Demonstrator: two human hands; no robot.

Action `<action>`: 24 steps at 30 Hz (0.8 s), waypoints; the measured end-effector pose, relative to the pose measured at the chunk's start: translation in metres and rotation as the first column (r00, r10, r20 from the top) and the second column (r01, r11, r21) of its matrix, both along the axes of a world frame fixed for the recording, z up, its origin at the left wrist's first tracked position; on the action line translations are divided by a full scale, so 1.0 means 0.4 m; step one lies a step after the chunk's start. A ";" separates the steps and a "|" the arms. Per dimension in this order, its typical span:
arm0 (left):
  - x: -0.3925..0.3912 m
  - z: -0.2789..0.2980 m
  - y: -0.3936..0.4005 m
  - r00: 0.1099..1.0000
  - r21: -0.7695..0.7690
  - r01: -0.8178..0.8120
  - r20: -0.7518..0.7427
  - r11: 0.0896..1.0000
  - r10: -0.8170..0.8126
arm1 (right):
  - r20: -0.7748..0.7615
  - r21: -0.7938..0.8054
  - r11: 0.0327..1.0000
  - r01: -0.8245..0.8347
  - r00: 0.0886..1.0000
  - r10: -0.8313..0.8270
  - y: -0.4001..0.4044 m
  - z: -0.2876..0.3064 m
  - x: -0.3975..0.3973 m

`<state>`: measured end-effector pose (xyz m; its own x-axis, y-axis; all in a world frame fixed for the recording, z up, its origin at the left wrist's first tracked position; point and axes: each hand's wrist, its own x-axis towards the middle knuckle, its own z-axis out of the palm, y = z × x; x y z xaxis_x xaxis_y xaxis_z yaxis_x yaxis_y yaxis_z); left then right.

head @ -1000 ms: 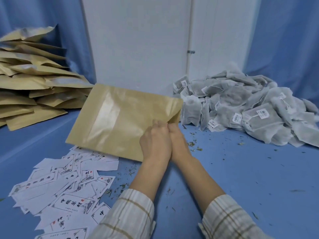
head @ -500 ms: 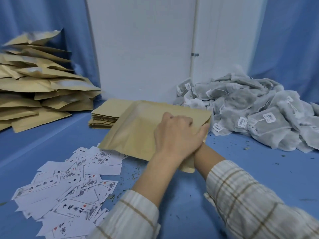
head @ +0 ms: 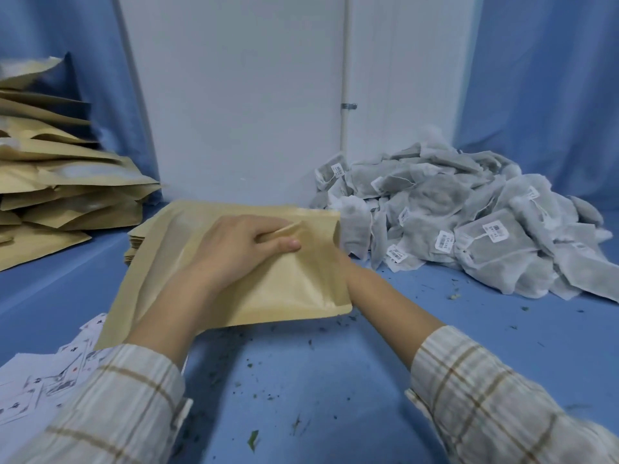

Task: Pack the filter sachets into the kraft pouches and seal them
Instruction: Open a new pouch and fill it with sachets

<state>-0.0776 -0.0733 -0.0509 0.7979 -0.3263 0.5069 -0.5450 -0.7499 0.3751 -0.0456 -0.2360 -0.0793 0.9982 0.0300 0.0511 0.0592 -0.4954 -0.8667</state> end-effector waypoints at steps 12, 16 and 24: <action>0.143 -0.091 -0.029 0.983 -0.273 -0.181 -0.019 0.945 0.183 | 0.233 -0.017 0.849 0.527 0.828 -0.510 -0.263 -0.142 0.108; 0.178 -0.101 -0.053 0.982 -0.283 -0.190 -0.045 0.940 0.185 | 0.282 0.352 0.742 0.570 0.692 -0.665 -0.292 -0.150 0.106; 0.192 -0.113 -0.047 0.994 -0.347 -0.106 -0.054 0.932 0.093 | 0.214 0.679 0.718 0.156 0.893 -0.396 -0.286 -0.093 0.085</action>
<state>-0.0009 -0.0921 -0.0962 0.8372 -0.0516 0.5444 -0.4551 -0.6178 0.6413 -0.0118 -0.3504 -0.1167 0.8742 -0.4034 0.2703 0.3424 0.1173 -0.9322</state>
